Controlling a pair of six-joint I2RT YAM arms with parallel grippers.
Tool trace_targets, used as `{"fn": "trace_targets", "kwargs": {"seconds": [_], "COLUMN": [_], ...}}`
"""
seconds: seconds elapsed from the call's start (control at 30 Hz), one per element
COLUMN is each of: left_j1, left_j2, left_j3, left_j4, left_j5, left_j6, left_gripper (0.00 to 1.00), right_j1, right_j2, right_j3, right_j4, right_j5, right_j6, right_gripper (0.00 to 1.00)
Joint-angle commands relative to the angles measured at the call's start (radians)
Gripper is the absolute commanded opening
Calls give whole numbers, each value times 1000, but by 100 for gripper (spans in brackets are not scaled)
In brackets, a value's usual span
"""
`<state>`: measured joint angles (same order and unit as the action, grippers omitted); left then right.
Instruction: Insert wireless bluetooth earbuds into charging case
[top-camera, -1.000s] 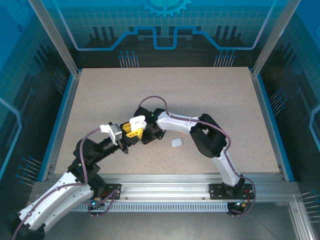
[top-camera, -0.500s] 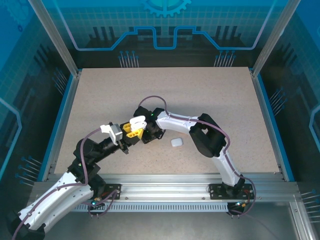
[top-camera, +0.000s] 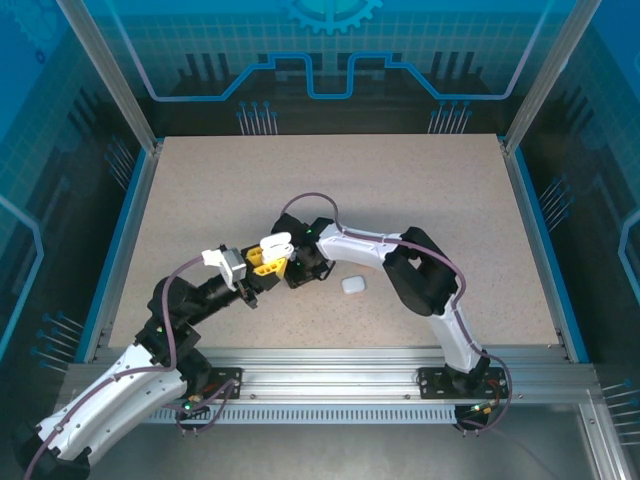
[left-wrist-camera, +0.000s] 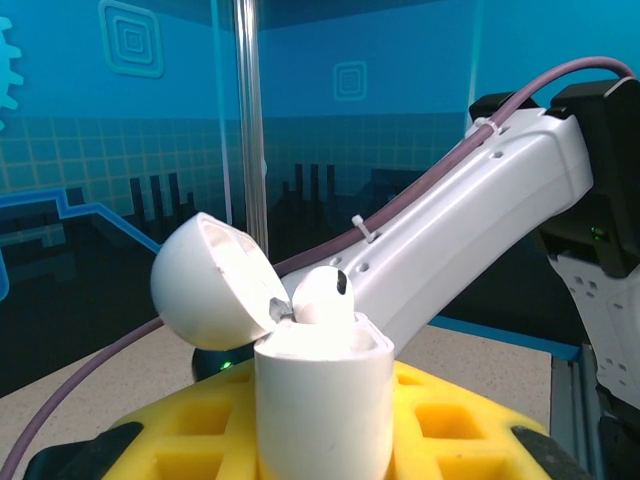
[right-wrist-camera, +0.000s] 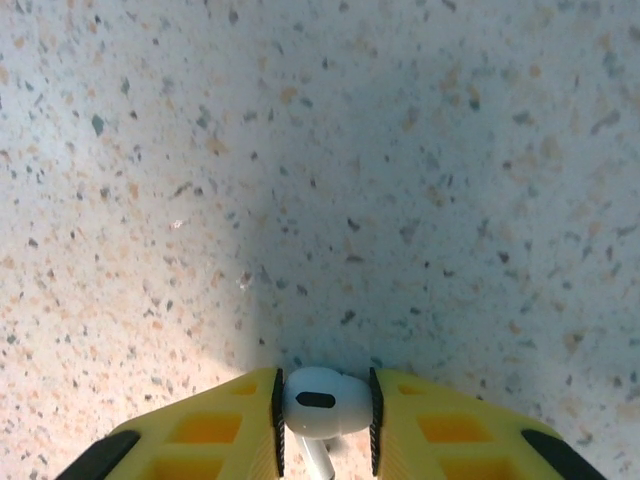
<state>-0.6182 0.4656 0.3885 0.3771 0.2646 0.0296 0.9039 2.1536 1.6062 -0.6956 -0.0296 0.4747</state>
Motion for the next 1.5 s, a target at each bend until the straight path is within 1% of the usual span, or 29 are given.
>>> {"fn": "trace_targets", "kwargs": {"seconds": [0.0, 0.2, 0.4, 0.53, 0.7, 0.93, 1.1, 1.17, 1.3, 1.47], "left_j1": [-6, -5, -5, -5, -5, -7, -8, -12, -34, -61], "left_j2": [-13, -6, 41, 115, 233, 407, 509, 545, 593, 641], "left_j3": [20, 9, -1, -2, -2, 12, 29, 40, 61, 69], "left_j4": [3, 15, 65, 139, 269, 451, 564, 597, 637, 697], "left_j5": [-19, -22, -23, -27, -39, -78, -89, -95, -125, -184], "left_j6": [15, 3, -5, -9, -14, -46, -66, -66, -42, -6], "left_gripper": [13, 13, 13, 11, 11, 10, 10, 10, 9, 9], "right_j1": [-17, -44, -92, -134, -154, -155, -120, -84, -27, 47], "right_j2": [-84, -229, -455, -638, -846, -1061, -1119, -1126, -1113, -1076], "right_j3": [-58, -171, -310, -394, -439, -519, -548, -559, -584, -593], "right_j4": [27, 70, 105, 168, 255, 514, 657, 710, 806, 870], "right_j5": [-38, -4, 45, 43, 77, 71, 82, 111, 154, 253], "right_j6": [20, 24, 25, 37, 35, 25, 3, -14, -34, -76], "right_gripper": [27, 27, 26, 26, 27, 27, 27, 27, 27, 27]}}
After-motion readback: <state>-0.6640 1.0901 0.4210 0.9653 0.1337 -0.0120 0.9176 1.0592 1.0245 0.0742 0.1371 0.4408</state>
